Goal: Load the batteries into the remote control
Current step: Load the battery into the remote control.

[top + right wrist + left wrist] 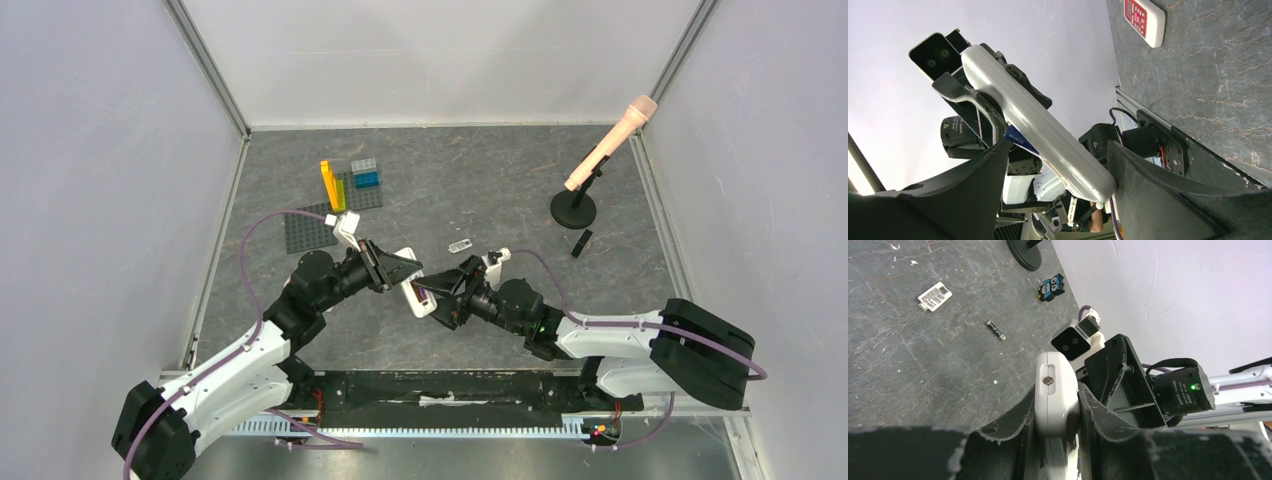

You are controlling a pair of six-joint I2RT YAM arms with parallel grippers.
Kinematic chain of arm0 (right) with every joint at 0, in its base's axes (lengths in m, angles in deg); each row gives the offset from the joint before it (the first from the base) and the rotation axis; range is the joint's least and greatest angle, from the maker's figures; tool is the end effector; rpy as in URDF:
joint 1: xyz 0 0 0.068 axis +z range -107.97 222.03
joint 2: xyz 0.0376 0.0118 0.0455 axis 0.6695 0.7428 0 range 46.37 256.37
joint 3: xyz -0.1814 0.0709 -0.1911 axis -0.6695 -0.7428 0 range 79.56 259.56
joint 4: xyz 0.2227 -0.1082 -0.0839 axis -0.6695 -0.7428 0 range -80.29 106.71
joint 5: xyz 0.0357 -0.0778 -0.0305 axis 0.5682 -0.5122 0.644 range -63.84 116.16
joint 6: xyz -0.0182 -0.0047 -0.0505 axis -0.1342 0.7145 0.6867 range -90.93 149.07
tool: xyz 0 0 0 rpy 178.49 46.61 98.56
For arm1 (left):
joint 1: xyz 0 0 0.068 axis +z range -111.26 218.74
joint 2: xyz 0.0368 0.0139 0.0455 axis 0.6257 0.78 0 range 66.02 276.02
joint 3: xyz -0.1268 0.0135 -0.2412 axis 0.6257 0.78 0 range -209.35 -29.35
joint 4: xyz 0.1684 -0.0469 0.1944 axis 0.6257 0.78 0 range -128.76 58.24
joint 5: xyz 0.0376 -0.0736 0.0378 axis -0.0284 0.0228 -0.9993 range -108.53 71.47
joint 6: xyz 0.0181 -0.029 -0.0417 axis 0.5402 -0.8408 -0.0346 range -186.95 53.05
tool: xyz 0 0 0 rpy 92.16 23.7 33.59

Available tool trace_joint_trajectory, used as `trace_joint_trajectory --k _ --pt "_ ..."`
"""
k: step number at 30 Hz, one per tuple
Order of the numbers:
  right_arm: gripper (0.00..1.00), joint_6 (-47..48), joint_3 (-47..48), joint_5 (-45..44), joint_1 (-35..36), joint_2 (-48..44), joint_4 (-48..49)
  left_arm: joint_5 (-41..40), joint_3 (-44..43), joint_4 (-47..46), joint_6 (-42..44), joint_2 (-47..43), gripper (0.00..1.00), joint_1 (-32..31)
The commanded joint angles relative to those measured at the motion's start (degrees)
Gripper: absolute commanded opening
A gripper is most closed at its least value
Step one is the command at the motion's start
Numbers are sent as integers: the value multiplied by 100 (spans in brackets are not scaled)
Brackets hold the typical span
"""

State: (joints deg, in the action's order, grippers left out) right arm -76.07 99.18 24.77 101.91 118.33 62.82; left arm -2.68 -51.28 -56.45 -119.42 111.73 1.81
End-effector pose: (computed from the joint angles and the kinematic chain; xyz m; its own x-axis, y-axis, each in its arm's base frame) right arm 0.1234 0.2109 0.1954 -0.8088 0.5289 0.2571 0.2753 -0.0457 0.9603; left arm 0.1474 -0.1229 0.2471 -0.6822 -0.4416 -0.5827 0.4170 0.4197 -0.8062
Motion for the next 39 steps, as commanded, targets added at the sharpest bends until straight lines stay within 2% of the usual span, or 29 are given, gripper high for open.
trace_joint_trajectory --k 1,5,7,12,14,27,33,37,39 --pt "71 -125 -65 -143 0 42 1028 224 -164 -155 237 -9 2 1" --pt "65 -188 -114 -117 -2 116 1284 334 -136 -228 266 -28 2 1" --pt "66 -205 -104 -94 -2 143 1317 419 -123 -284 289 -51 2 1" --pt "82 -159 -92 -81 -1 155 1383 444 -101 -268 334 -118 2 1" --pt "85 -129 -87 -105 -2 154 1401 494 -99 -270 351 -108 2 1" --pt "67 -301 -76 119 -11 379 1701 1024 -158 -365 561 -54 2 1" --pt "51 -422 -247 92 -11 478 2161 995 -171 -366 498 -87 2 -1" --pt "48 -439 -281 102 -11 474 2201 913 -212 -338 363 -118 2 1" --pt "51 -407 -258 121 -11 472 2200 849 -231 -286 334 -135 2 1"
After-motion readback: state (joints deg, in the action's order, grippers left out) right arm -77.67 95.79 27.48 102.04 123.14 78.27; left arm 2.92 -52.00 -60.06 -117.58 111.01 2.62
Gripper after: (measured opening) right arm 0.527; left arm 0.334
